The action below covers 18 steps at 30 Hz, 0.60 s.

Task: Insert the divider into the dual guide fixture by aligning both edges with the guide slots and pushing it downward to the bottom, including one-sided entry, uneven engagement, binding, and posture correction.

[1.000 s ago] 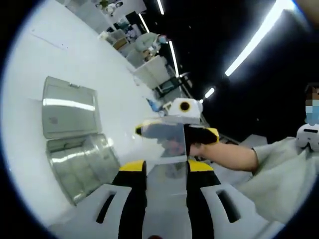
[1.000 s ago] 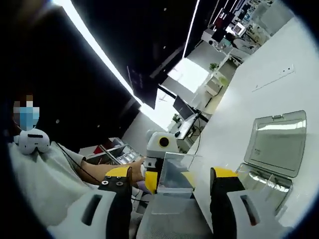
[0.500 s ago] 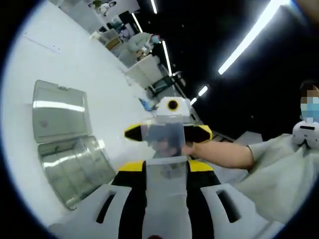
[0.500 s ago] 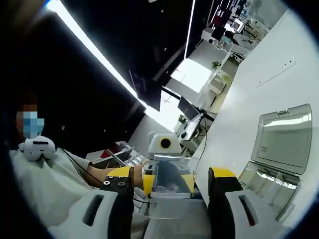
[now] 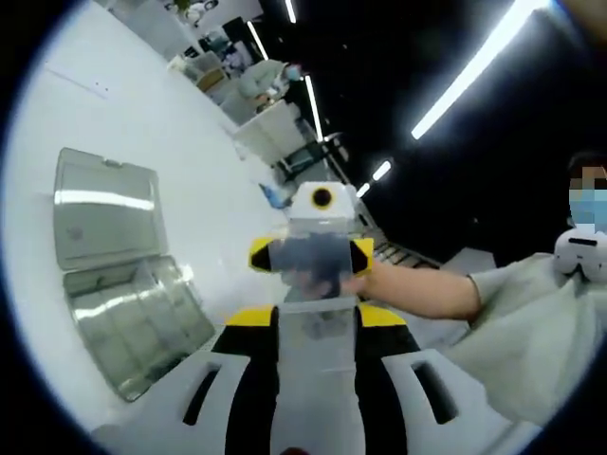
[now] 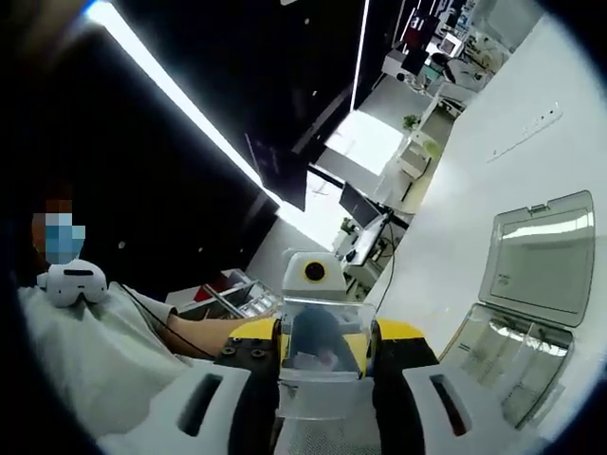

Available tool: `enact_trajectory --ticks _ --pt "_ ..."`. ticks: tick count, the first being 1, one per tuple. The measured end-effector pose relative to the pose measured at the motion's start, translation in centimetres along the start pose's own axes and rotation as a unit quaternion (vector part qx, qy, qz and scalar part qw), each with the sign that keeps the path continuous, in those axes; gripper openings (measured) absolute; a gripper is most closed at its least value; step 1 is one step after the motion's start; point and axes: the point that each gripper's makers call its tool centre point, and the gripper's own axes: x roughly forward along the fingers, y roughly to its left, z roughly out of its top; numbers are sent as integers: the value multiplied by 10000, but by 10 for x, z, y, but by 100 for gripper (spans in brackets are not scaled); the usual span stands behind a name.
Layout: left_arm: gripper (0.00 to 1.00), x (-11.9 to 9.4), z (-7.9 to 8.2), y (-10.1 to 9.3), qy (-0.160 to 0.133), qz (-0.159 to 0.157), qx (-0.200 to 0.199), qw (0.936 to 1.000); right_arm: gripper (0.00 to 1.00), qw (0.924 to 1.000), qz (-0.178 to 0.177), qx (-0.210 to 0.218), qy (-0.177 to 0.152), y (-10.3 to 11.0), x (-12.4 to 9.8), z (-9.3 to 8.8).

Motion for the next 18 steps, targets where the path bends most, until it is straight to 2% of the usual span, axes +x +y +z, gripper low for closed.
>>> enact_trajectory --ticks 7,18 --pt "28 2 0 0 9 -79 -22 10000 33 10000 15 -28 -37 1 -2 0" --pt "32 4 3 3 -16 131 215 9997 32 9993 -286 -182 -158 -5 -9 5"
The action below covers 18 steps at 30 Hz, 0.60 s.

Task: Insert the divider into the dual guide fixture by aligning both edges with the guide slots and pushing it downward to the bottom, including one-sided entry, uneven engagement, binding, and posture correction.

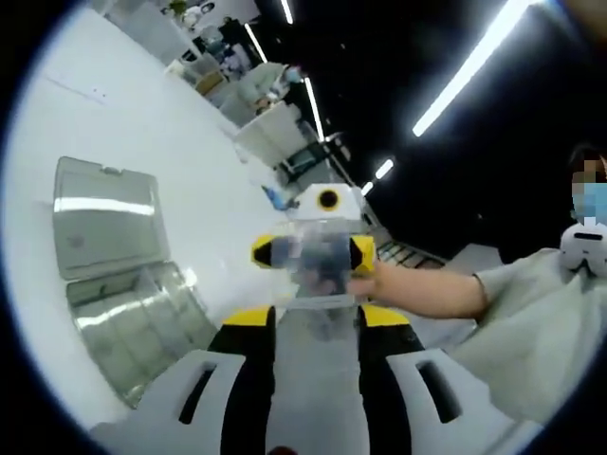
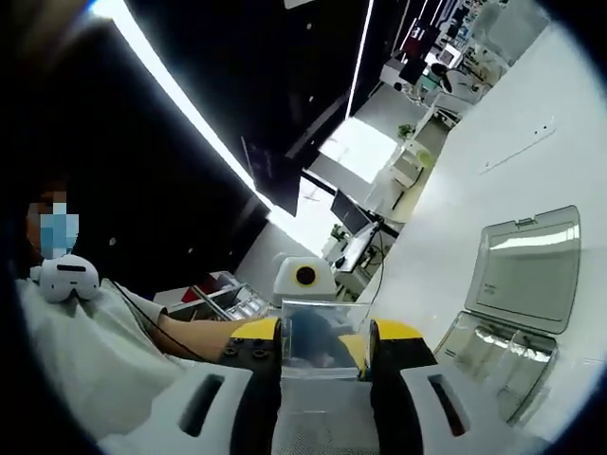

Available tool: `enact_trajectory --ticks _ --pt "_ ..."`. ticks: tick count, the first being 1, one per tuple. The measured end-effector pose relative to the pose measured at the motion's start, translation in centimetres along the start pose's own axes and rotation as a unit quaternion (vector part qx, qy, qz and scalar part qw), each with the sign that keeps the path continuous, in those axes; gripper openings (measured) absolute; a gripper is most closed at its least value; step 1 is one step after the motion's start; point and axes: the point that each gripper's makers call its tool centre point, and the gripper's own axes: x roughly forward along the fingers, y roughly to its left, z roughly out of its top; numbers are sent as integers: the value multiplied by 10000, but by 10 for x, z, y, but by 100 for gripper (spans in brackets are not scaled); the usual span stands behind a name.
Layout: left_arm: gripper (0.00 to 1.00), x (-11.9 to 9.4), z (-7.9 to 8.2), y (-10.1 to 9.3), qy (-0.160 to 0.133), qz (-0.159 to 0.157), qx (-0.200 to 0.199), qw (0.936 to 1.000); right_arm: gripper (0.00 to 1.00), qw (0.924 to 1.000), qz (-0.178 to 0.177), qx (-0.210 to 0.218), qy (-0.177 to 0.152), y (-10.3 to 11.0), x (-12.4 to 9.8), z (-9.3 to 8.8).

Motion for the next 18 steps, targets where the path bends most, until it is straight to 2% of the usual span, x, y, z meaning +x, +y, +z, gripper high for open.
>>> enact_trajectory --ticks 9,11,18 --pt "41 2 -2 1 120 221 269 9993 32 9989 -430 -163 58 -12 -5 -1" --pt "41 2 -3 1 155 318 357 9987 32 9977 -626 -243 98 -16 -6 -2" --pt "43 1 -2 7 247 675 623 9955 32 9947 -976 -317 112 -25 -7 -4"
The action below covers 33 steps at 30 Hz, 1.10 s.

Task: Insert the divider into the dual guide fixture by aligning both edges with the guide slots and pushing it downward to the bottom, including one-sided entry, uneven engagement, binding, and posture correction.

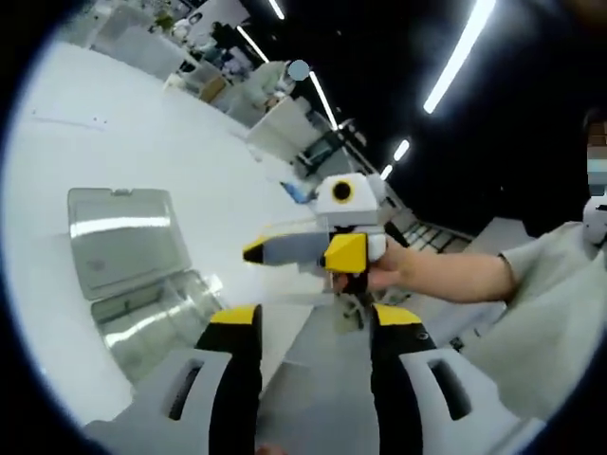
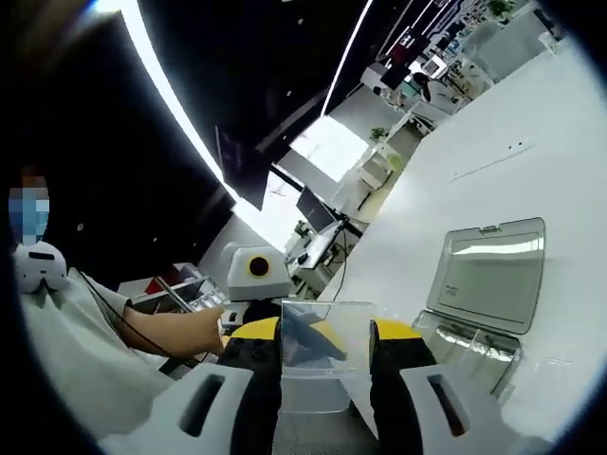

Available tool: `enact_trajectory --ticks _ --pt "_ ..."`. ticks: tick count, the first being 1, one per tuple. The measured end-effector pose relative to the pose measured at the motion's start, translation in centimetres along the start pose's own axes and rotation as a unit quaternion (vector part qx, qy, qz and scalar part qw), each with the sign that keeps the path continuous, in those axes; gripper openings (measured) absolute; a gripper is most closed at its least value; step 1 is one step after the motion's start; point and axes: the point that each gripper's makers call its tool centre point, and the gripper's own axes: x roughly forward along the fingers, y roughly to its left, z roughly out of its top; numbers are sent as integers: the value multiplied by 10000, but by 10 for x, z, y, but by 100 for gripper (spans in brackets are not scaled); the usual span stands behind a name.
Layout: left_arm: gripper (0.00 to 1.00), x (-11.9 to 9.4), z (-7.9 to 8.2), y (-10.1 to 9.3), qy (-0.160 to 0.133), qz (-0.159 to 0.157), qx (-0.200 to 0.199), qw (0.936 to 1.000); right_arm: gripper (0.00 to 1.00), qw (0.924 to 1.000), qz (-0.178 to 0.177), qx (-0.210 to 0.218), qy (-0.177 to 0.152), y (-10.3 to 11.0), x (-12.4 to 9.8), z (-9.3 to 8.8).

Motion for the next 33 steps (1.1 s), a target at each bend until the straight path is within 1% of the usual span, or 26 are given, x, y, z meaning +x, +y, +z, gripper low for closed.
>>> enact_trajectory --ticks 2,3,6,8,9,11,12,13,14,18,19,20,21,24,25,26,28,29,30,31,33 --pt "43 0 -2 3 81 154 101 9998 32 9999 -112 -31 17 -3 0 -1" --pt "44 -1 -5 10 198 347 247 9989 32 9998 -176 -38 35 -5 0 -1" --pt "44 1 -7 7 213 401 256 9986 32 9993 -348 -88 88 -9 0 -4" --pt "45 2 -8 10 252 494 322 9979 32 9983 -548 -120 173 -15 0 -8" --pt "45 2 -9 11 283 540 329 9976 32 9980 -588 -138 170 -15 0 -8" --pt "46 3 -15 15 446 706 441 9955 32 9975 -676 -99 172 -16 1 -8" --pt "47 4 -19 16 554 815 512 9938 32 9966 -780 -150 209 -18 2 -9" --pt "48 5 -19 15 553 836 539 9935 32 9960 -839 -159 248 -19 2 -10" --pt "48 7 -20 14 545 867 567 9931 32 9947 -970 -126 311 -23 2 -12" --pt "45 13 -22 16 590 1059 667 9904 32 9925 -1155 -138 374 -24 6 -15" --pt "44 14 -22 15 594 1073 668 9902 32 9910 -1256 -120 454 -26 7 -18" --pt "43 15 -23 17 619 1145 680 9892 32 9903 -1305 -118 471 -27 7 -18" --pt "43 16 -23 20 654 1278 756 9867 31 9884 -1415 -123 535 -29 7 -21" --pt "42 17 -23 23 689 1474 833 9832 31 9866 -1529 -55 558 -31 8 -22" --pt "41 17 -22 24 696 1535 883 9817 31 9841 -1657 -8 645 -34 7 -24" --pt "41 18 -23 24 704 1557 890 9813 31 9842 -1652 -46 642 -33 8 -24" --pt "38 19 -24 25 737 1619 866 9802 31 9829 -1713 27 681 -34 8 -26" --pt "37 19 -24 26 743 1671 901 9790 31 9825 -1741 -7 666 -34 8 -25" --pt "36 18 -24 28 779 1796 989 9756 32 9814 -1802 23 665 -35 7 -25" --pt "36 18 -26 28 811 1821 1021 9746 32 9809 -1826 55 666 -35 7 -25" --pt "35 19 -28 28 837 1857 977 9741 32 9799 -1866 48 699 -36 8 -26"
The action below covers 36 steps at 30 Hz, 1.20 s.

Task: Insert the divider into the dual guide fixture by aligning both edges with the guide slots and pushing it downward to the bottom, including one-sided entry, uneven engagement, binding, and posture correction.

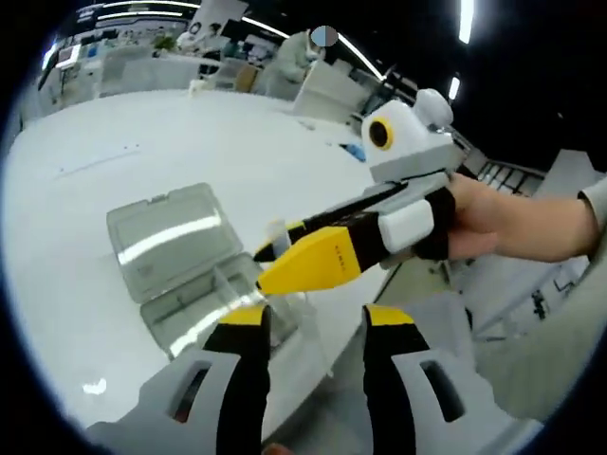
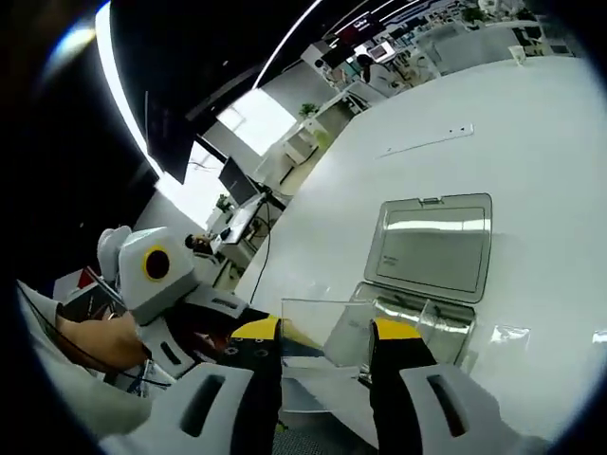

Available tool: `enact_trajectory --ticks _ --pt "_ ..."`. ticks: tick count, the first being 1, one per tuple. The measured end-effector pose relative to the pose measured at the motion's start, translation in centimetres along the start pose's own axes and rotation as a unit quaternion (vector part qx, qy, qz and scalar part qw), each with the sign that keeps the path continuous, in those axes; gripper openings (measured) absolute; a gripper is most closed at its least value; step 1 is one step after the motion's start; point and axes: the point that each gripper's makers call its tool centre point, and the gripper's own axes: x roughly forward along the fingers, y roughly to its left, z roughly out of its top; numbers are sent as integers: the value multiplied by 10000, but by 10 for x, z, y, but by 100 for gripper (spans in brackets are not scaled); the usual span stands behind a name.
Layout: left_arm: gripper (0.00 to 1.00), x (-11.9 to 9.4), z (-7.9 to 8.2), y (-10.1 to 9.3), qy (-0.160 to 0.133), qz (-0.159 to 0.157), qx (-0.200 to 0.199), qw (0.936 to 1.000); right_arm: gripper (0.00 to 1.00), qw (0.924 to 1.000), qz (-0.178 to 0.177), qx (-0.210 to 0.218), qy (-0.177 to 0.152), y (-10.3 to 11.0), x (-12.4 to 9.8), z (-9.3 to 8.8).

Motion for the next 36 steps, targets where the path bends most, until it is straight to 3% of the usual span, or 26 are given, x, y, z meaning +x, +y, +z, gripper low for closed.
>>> enact_trajectory --ticks 23,36 --pt "13 12 -10 18 52 764 -651 9949 31 9944 -969 318 261 -19 6 -12" --pt "8 16 -14 27 71 1032 -898 9906 31 9883 -1407 523 272 -31 8 -16"
